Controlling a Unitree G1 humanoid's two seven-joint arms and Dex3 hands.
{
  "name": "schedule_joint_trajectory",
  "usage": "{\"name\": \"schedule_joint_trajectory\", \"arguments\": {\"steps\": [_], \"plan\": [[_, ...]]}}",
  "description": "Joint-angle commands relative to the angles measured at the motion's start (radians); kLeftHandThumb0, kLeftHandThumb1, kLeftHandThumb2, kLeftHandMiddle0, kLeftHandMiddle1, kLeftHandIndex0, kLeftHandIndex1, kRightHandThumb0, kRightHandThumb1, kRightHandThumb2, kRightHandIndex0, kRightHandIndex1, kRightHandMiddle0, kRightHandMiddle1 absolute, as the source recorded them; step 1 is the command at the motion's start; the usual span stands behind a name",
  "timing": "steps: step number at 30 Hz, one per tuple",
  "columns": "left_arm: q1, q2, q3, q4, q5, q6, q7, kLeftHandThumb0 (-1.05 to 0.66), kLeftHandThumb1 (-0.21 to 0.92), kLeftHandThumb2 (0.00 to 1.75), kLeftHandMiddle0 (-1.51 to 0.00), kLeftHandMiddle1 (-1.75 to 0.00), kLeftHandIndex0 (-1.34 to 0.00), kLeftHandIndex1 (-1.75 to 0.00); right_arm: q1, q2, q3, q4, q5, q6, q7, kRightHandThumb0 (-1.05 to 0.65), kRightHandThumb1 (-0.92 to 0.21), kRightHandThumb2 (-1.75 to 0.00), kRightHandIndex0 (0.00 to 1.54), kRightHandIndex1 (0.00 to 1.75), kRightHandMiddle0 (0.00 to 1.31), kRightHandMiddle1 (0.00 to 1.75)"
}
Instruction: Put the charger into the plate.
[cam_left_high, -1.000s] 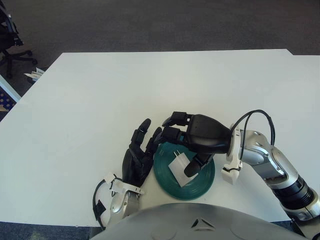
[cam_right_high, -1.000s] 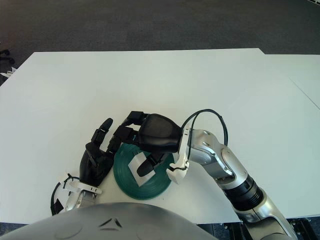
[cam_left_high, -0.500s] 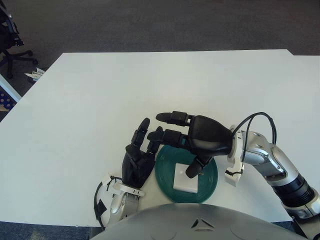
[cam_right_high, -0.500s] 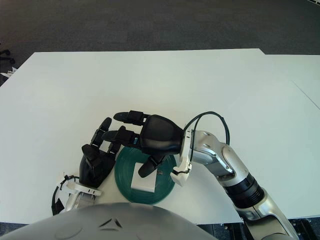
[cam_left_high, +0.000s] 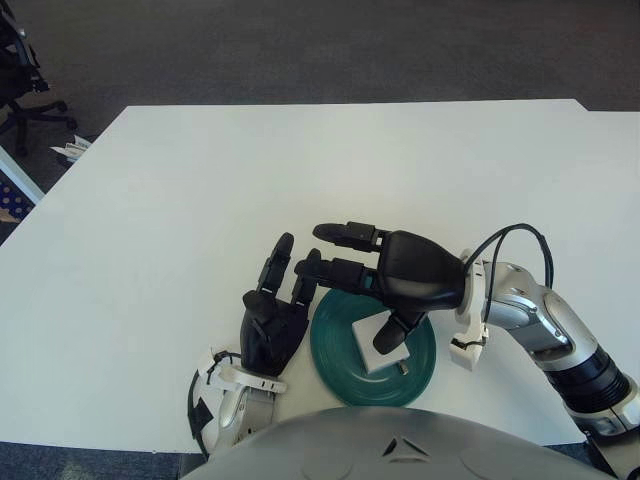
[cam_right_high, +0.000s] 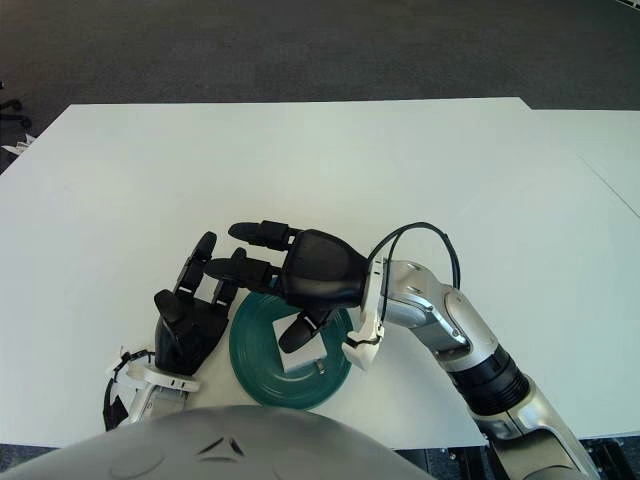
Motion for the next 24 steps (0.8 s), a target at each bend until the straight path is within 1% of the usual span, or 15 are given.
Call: {"name": "schedule_joint_trajectory", "arguments": {"steps": [1, 3, 5, 7, 12, 14, 17, 18, 20, 21, 22, 24], "plan": [[0.010, 0.009, 0.019, 0.047, 0.157, -0.054, 0.065, -0.97, 0.92, 1.17, -0.05, 0.00, 0.00, -0.01, -0.004, 0.001, -0.021, 0.012, 0.005, 0.010, -0.010, -1.05, -0.92, -0.96, 0.00, 0.00, 0.00, 0.00], [0.019, 0.036, 0.016, 0.041, 0.286, -0.087, 0.119, -0.97, 0.92, 1.17, -0.05, 0.00, 0.00, 0.00, -0.002, 0.002, -0.025, 0.010, 0.018, 0.029, -0.003, -1.05, -0.92, -0.96, 0.00, 0.00, 0.00, 0.00], [0.022, 0.054, 0.013, 0.032, 0.358, -0.090, 0.151, -0.99, 0.92, 1.18, -0.04, 0.00, 0.00, 0.00, 0.004, 0.004, -0.031, 0.013, 0.029, 0.046, 0.000, -1.05, -0.92, -0.97, 0.00, 0.00, 0.00, 0.00], [0.025, 0.062, 0.010, 0.026, 0.386, -0.086, 0.166, -1.00, 0.92, 1.18, -0.03, 0.00, 0.00, 0.00, 0.005, 0.004, -0.035, 0.020, 0.041, 0.056, 0.000, -1.05, -0.92, -0.97, 0.00, 0.00, 0.00, 0.00], [0.029, 0.086, -0.004, -0.020, 0.404, -0.035, 0.186, -1.02, 0.92, 1.17, -0.04, 0.00, -0.03, -0.02, 0.035, -0.009, -0.058, 0.044, 0.102, 0.101, 0.006, -1.05, -0.92, -0.96, 0.03, 0.01, 0.02, 0.01], [0.028, 0.089, -0.006, -0.019, 0.421, -0.047, 0.196, -1.03, 0.92, 1.16, -0.04, -0.01, -0.04, -0.02, 0.045, -0.016, -0.081, 0.052, 0.134, 0.127, 0.010, -1.05, -0.92, -0.95, 0.05, 0.02, 0.03, 0.02], [0.028, 0.090, -0.005, -0.018, 0.440, -0.068, 0.210, -1.03, 0.92, 1.16, -0.05, -0.01, -0.04, -0.03, 0.067, -0.004, -0.110, 0.041, 0.197, 0.195, 0.019, -1.05, -0.92, -0.94, 0.08, 0.03, 0.05, 0.03], [0.029, 0.088, -0.006, -0.016, 0.443, -0.073, 0.216, -1.03, 0.92, 1.16, -0.05, -0.01, -0.04, -0.03, 0.079, 0.008, -0.120, 0.030, 0.238, 0.241, 0.025, -1.05, -0.92, -0.93, 0.09, 0.03, 0.05, 0.03], [0.042, 0.077, -0.010, -0.019, 0.436, -0.061, 0.233, -1.04, 0.92, 1.15, -0.05, -0.01, -0.04, -0.03, 0.097, 0.012, -0.165, -0.001, 0.338, 0.336, 0.044, -1.05, -0.92, -0.91, 0.11, 0.03, 0.06, 0.04], [0.052, 0.070, -0.011, -0.021, 0.453, -0.057, 0.256, -1.04, 0.92, 1.15, -0.06, -0.01, -0.04, -0.03, 0.111, 0.001, -0.198, -0.030, 0.394, 0.390, 0.060, -1.05, -0.92, -0.90, 0.11, 0.03, 0.06, 0.05], [0.058, 0.066, -0.012, -0.023, 0.465, -0.055, 0.273, -1.04, 0.92, 1.14, -0.06, -0.01, -0.04, -0.03, 0.119, -0.009, -0.220, -0.051, 0.426, 0.425, 0.071, -1.05, -0.92, -0.89, 0.12, 0.03, 0.07, 0.05], [0.065, 0.050, 0.000, -0.004, 0.599, -0.110, 0.370, -1.04, 0.92, 1.14, -0.07, -0.01, -0.05, -0.04, 0.175, -0.005, -0.272, -0.110, 0.483, 0.522, 0.070, -1.05, -0.92, -0.87, 0.13, 0.03, 0.07, 0.06]]}}
